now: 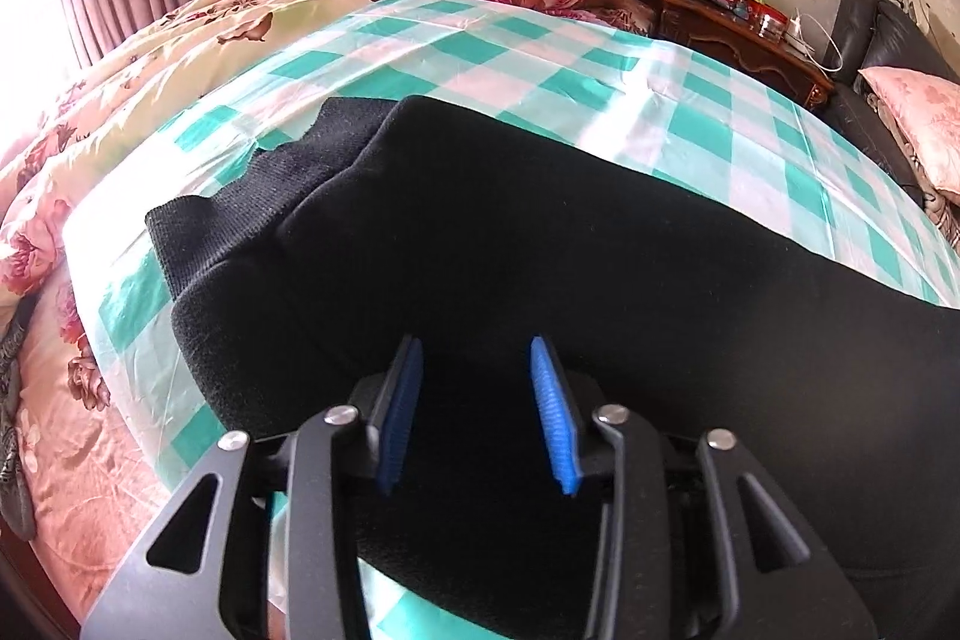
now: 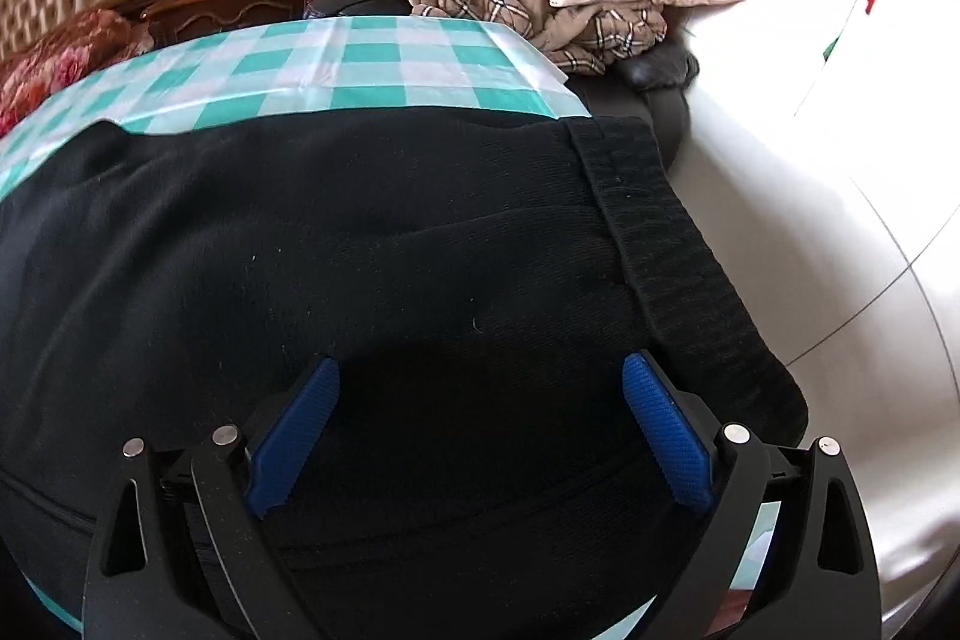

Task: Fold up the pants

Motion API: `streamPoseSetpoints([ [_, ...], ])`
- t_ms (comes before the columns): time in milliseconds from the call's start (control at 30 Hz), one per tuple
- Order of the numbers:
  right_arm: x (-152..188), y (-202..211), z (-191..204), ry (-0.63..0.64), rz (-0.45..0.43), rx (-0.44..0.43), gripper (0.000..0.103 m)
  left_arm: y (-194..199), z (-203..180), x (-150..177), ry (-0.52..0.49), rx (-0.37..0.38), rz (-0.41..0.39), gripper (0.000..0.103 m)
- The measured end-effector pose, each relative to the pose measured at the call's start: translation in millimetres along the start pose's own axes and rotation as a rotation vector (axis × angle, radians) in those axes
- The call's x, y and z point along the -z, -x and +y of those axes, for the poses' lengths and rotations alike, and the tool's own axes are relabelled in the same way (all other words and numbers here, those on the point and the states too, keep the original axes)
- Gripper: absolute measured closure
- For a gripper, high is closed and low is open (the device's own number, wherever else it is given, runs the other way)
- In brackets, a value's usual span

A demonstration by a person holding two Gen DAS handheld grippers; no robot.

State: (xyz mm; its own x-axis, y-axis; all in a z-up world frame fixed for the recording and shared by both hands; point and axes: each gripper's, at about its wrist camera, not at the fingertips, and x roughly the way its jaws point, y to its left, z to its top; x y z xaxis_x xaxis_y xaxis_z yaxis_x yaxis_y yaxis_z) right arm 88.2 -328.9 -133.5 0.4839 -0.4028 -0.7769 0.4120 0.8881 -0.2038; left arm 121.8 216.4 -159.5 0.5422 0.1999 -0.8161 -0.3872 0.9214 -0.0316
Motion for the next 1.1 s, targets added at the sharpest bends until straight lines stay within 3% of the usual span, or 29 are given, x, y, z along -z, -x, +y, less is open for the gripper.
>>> streamPoseSetpoints([
  [133,4,-1,2,0.011,-0.013,0.008,0.009,-5,-4,3,0.002,0.059,0.019,0.031],
  [233,4,-1,3,0.014,-0.009,0.018,0.009,-5,-5,3,0.017,0.105,0.016,0.019],
  [367,2,1,5,0.023,-0.007,0.030,0.007,-4,-7,2,0.036,0.130,0.008,0.012],
  [433,2,1,4,0.014,-0.005,0.032,0.007,-2,-7,3,0.037,0.180,-0.012,0.002],
  [633,1,2,8,0.015,0.017,0.065,0.007,1,-20,10,-0.107,0.140,-0.059,0.002],
  [800,3,2,6,0.007,0.018,0.052,0.006,5,-36,24,-0.323,0.070,-0.100,0.002],
  [933,3,3,7,0.009,0.016,0.066,0.007,4,-21,21,-0.315,0.041,-0.078,0.002],
  [1000,3,2,8,0.012,0.022,0.065,0.006,2,-9,19,-0.285,-0.014,-0.075,0.001],
  [1100,2,2,8,0.013,0.033,0.067,0.006,1,10,14,-0.212,-0.026,-0.071,0.005],
])
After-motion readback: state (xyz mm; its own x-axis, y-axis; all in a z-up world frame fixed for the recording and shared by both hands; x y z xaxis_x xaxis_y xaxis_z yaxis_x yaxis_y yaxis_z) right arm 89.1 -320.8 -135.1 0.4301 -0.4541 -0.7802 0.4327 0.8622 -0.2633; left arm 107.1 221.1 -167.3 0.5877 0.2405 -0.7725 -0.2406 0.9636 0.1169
